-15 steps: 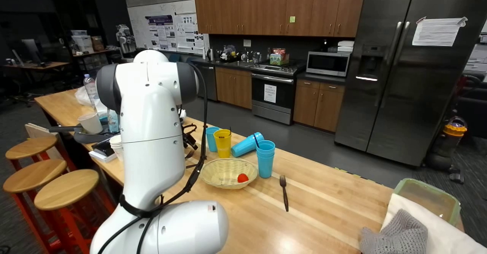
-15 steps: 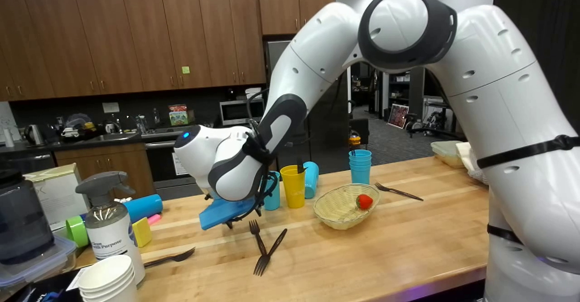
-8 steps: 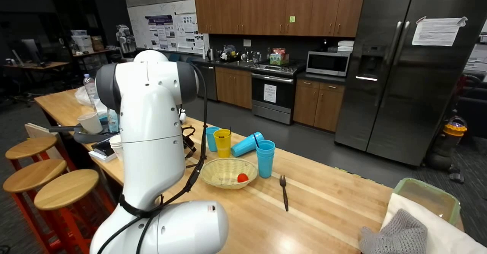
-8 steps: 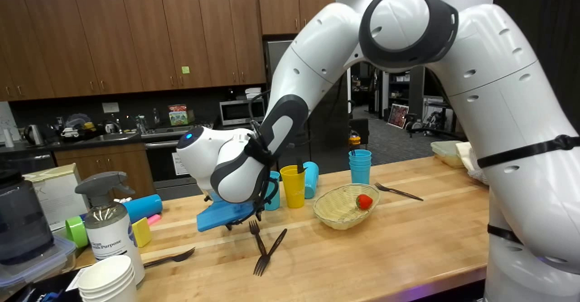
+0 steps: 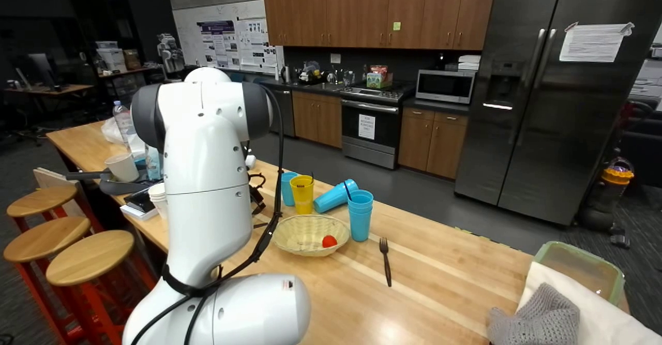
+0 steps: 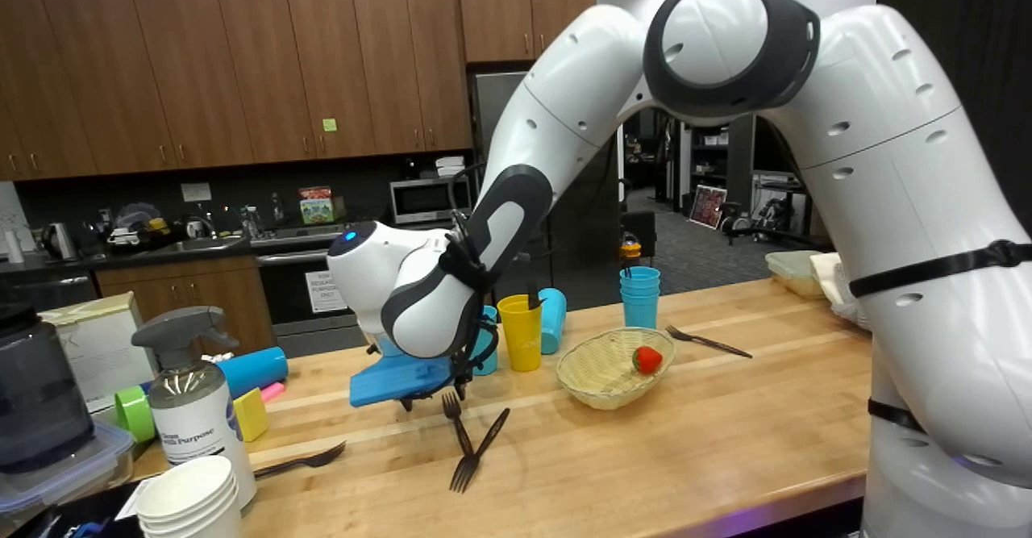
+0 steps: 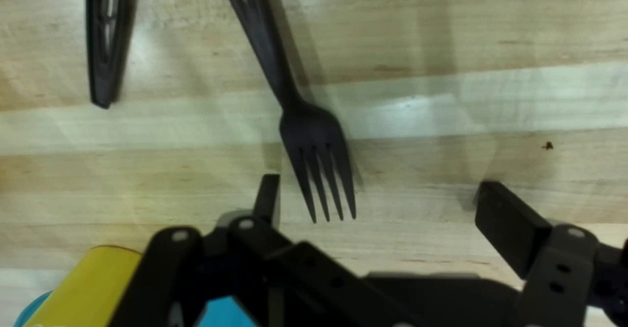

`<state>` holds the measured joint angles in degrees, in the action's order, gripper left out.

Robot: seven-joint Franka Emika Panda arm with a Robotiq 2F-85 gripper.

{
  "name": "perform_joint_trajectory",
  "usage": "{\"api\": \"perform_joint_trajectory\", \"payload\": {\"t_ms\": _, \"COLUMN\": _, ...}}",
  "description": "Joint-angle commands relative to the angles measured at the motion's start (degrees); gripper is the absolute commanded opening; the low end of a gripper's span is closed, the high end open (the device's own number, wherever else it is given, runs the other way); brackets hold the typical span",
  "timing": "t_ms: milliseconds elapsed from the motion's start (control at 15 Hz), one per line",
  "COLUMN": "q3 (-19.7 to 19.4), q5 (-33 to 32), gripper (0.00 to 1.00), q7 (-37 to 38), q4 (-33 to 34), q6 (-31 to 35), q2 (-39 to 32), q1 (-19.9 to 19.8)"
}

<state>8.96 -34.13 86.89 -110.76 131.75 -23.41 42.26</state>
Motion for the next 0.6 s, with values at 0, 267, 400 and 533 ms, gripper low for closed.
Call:
{"api": "perform_joint_trajectory", "payload": {"t_ms": 0, "q3": 1.8, "q5": 2.6, "gripper": 0.73, "q7": -1.6, "q4": -2.7, "q6": 5.4, "q2": -2.2, "q1": -1.4}}
{"api": "perform_joint_trajectory", "payload": {"t_ms": 267, "q3": 1.9, "q5": 3.6, "gripper": 0.48, "q7": -3.4, "q4": -2.7, "q6": 7.3, "q2": -1.9, "q1": -1.8}}
{"api": "perform_joint_trajectory", "payload": {"t_ms": 400, "q3": 1.8, "q5": 4.2, "gripper": 0.31, "q7": -4.5, "q4": -2.6, "q6": 8.0, "q2": -1.8, "q1": -1.8}}
{"api": "perform_joint_trajectory", "payload": {"t_ms": 533, "q3": 1.9, "q5": 4.7, "gripper": 0.15, "q7": -6.3, "q4": -2.5, "q6": 7.5, "q2": -1.6, "q1": -1.8}}
